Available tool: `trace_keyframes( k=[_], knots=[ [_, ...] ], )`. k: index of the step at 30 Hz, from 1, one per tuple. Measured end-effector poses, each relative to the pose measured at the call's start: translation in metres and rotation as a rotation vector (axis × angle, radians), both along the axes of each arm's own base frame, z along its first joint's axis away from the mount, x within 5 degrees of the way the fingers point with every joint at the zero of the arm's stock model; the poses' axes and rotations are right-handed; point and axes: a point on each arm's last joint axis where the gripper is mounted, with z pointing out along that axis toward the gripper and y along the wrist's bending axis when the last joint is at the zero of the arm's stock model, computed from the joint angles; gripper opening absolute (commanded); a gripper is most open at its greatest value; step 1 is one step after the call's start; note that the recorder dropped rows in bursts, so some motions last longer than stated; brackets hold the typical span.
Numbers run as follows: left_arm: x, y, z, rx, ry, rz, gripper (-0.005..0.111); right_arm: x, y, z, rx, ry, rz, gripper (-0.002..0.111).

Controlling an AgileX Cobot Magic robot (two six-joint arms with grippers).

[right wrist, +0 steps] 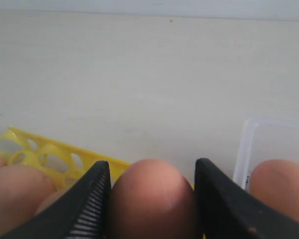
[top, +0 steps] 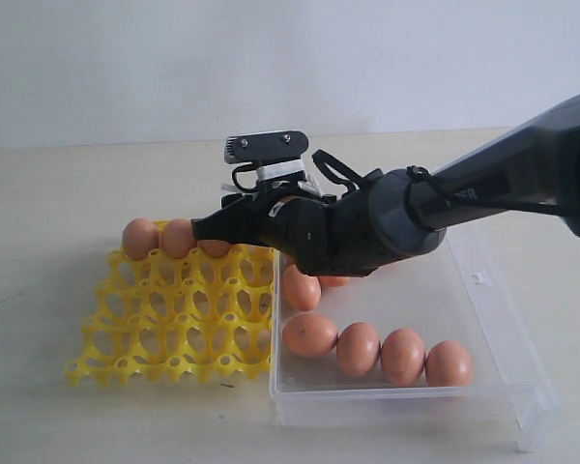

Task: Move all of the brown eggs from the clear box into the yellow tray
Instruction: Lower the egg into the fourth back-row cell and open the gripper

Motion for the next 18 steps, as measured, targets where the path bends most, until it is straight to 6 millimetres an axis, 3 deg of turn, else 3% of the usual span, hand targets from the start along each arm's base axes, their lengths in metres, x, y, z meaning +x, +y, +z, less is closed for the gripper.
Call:
trace_keyframes(
  k=[12,18],
  knots=[
    [0.0,0.0,0.0,0.0,0.0,0.0,0.0,0.0016,-0.0024,-0.0002,-0.004,0.001,-0.01,0.001],
    [0.0,0.0,0.0,0.0,0.0,0.0,0.0,0.0016,-0.0024,-0.0002,-0.005,0.0,-0.009,0.021]
  ],
)
